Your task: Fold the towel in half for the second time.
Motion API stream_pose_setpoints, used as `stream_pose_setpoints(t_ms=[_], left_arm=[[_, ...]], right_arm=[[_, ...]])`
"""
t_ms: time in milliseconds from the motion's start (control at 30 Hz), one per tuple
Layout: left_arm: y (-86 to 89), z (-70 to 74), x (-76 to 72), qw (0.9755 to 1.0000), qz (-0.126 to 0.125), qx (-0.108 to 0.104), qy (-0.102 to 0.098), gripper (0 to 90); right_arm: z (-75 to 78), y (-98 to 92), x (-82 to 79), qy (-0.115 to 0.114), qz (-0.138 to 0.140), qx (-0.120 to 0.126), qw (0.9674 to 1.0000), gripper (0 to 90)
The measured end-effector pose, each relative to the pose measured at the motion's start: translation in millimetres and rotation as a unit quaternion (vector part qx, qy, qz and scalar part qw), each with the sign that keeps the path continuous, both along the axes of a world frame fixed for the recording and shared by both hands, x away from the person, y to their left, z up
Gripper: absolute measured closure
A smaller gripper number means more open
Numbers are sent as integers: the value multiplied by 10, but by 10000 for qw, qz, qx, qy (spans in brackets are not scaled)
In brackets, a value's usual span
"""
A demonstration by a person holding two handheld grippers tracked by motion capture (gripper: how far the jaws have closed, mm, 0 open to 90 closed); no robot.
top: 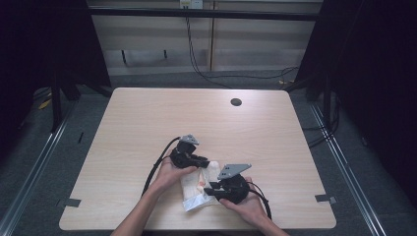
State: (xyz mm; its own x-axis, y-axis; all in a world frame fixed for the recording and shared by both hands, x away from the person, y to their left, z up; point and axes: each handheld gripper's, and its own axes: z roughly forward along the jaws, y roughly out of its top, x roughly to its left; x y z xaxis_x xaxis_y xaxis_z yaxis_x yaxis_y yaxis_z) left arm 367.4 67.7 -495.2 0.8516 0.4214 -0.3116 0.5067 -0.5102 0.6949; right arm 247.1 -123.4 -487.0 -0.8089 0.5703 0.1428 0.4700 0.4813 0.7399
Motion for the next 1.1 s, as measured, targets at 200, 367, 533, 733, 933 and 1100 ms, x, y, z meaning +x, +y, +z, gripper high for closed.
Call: stream_pose_setpoints(t_ms=[200, 367, 533, 733, 933, 1100], left_arm=[[-54, 7, 6, 9999, -45, 59, -68, 775], [-107, 19, 0, 10000, -48, -15, -75, 732], [-146, 43, -7, 9999, -45, 0, -107, 701], [-145, 64, -5, 9998, 43, -114, -170, 635], [-149, 85, -20, 9996, 36, -161, -216, 554], [-130, 192, -47, 9990, 68, -235, -374, 493]], right_arm=[[19, -80, 13, 123, 31, 92, 9999, 548], [-5, -90, 16, 195, -13, 72, 9998, 448], [32, -153, 24, 157, -98, 96, 9998, 405], [42, -282, 28, 150, -229, 207, 9994, 393], [85, -396, 10, 99, -293, 219, 9993, 389], [95, -539, -14, 65, -423, 173, 9989, 397]])
